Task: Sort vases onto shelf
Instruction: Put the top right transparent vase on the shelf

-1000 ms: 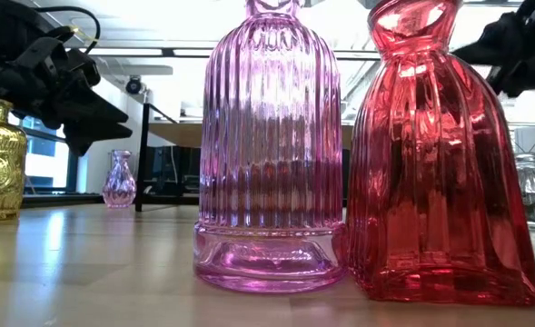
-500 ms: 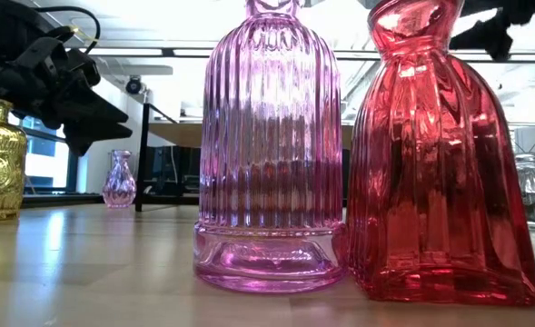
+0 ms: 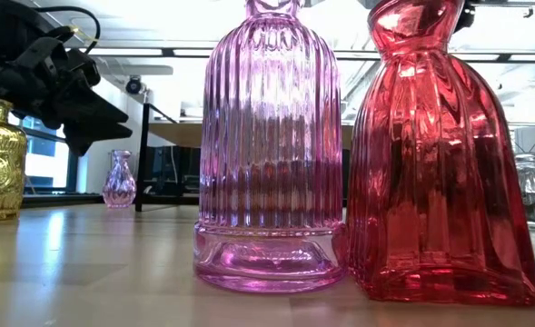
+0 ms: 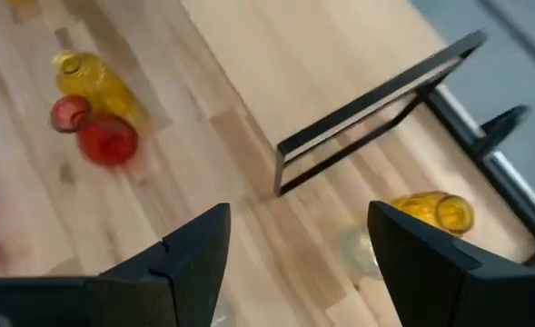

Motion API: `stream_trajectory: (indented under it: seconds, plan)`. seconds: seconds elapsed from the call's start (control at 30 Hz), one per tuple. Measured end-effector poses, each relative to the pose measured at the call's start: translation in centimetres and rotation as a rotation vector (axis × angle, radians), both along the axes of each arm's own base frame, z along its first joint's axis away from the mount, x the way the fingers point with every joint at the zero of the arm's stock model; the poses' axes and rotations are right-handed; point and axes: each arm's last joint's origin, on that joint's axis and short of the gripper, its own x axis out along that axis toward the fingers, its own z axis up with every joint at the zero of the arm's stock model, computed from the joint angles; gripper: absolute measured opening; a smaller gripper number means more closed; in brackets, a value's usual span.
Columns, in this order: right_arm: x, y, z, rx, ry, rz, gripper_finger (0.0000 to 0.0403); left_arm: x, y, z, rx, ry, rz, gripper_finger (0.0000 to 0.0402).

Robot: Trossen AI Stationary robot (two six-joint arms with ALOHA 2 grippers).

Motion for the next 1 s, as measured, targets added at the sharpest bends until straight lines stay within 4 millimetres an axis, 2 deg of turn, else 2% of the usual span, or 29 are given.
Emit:
stream_trajectory:
  seconds: [0.1,0.2,0.37,0.5,0.8,1.0]
  plan:
    - [0.5,-1.3,-0.2,0.061,0.041,0.013,0.0243,0.0,0.0,0.0,0.000,0.000,0.000,0.0147]
    - [0.1,-2.9,-0.8,0.082,0.092,-0.026,0.0243,0.0,0.0,0.0,0.000,0.001,0.000,0.0147]
    - [-1.1,-5.5,-3.6,0.119,0.188,-0.164,0.0243,0.0,0.0,0.0,0.000,0.000,0.000,0.0147]
    - [-1.6,-7.1,-6.0,0.172,0.197,-0.200,0.0243,0.0,0.0,0.0,0.000,0.001,0.000,0.0147]
    - [-2.4,-9.2,-10.2,0.296,0.173,-0.227,0.0243,0.0,0.0,0.0,0.000,0.001,0.000,0.0147]
    - [-1.8,-10.3,-12.2,0.325,0.224,-0.225,0.0243,0.0,0.0,0.0,0.000,0.001,0.000,0.0147]
